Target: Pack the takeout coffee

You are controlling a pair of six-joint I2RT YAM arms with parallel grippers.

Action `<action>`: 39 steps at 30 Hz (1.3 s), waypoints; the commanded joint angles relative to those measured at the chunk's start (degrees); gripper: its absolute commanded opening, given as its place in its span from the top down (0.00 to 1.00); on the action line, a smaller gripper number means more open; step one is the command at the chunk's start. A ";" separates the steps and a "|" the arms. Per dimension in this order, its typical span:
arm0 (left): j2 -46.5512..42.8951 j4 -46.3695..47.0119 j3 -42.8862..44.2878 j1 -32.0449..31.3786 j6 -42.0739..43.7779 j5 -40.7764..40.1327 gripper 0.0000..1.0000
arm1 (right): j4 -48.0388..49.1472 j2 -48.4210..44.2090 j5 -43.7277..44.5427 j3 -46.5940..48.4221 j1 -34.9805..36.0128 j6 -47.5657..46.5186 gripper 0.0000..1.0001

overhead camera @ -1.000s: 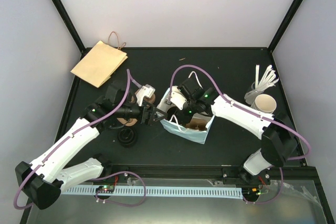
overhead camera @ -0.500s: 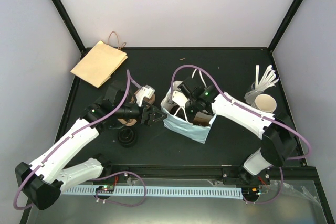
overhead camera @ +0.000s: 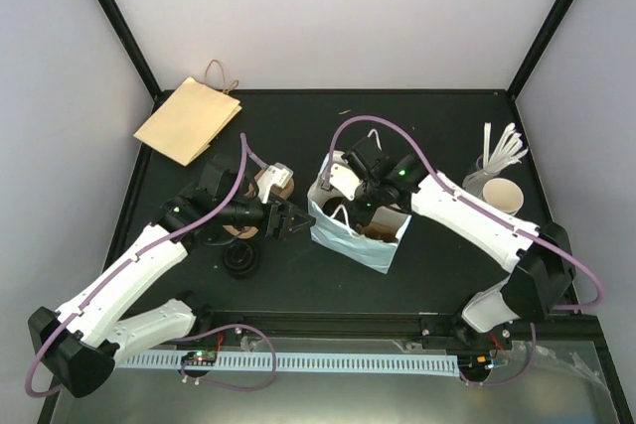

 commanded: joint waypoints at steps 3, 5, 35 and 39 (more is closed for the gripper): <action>-1.42 -1.03 1.74 0.34 1.14 -0.66 0.12 | -3.23 -2.11 1.26 3.74 -0.10 0.66 0.00; -1.51 -1.16 1.57 0.29 1.40 -0.79 0.12 | -3.93 -2.32 1.46 4.46 -0.02 0.97 0.00; -5.25 -4.33 9.25 0.34 2.15 -21.76 0.01 | 7.99 -16.89 -4.68 14.50 0.14 12.55 0.00; -4.72 -1.51 10.22 0.29 5.17 -17.47 0.01 | 12.21 -20.44 -4.15 14.85 0.08 15.54 0.00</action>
